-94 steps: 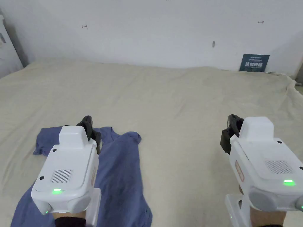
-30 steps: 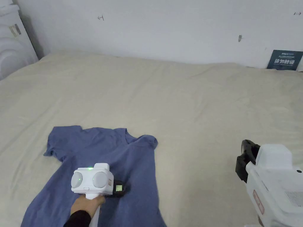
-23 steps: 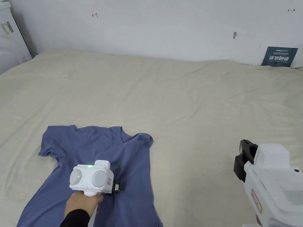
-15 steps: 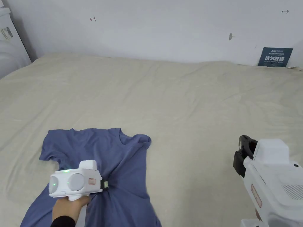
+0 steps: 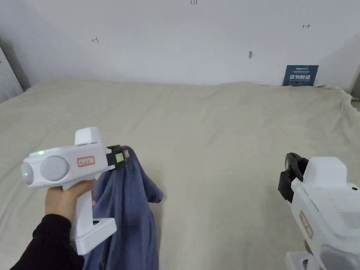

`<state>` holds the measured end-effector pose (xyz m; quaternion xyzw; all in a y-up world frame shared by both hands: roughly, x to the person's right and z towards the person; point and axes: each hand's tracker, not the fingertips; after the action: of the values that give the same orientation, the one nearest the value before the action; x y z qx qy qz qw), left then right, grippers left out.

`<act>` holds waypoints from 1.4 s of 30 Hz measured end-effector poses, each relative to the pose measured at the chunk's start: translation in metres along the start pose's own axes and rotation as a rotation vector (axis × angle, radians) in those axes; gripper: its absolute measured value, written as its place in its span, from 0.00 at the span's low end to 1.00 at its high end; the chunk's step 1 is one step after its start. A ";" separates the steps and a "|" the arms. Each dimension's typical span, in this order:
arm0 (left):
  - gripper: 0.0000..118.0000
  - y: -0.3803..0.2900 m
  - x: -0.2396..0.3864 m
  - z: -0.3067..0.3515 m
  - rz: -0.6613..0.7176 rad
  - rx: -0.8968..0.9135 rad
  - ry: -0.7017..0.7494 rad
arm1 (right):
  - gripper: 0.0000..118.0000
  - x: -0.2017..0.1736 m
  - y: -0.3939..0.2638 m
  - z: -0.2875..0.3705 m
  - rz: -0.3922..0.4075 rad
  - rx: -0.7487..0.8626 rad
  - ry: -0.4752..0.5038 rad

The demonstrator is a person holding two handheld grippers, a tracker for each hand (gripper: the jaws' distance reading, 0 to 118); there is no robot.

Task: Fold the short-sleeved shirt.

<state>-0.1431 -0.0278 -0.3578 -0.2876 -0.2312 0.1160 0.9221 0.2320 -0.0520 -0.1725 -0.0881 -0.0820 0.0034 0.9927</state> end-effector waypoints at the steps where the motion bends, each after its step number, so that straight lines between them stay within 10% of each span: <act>1: 0.01 0.013 0.019 -0.002 -0.031 0.013 -0.021 | 0.00 0.004 0.002 0.003 0.001 0.006 -0.008; 20: 0.01 0.005 0.217 -0.096 -0.350 -0.106 -0.417 | 0.00 0.096 0.006 0.043 -0.002 0.055 -0.209; 31: 0.01 -0.158 0.216 -0.187 -0.558 -0.499 -0.270 | 0.00 0.111 -0.016 0.046 0.002 0.002 -0.235; 42: 0.04 -0.205 0.181 -0.216 -0.444 -0.615 -0.148 | 0.00 0.103 -0.026 0.042 0.001 -0.032 -0.212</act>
<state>0.1370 -0.2332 -0.3301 -0.4845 -0.3780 -0.1406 0.7763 0.3266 -0.0683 -0.1104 -0.1032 -0.1868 0.0116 0.9769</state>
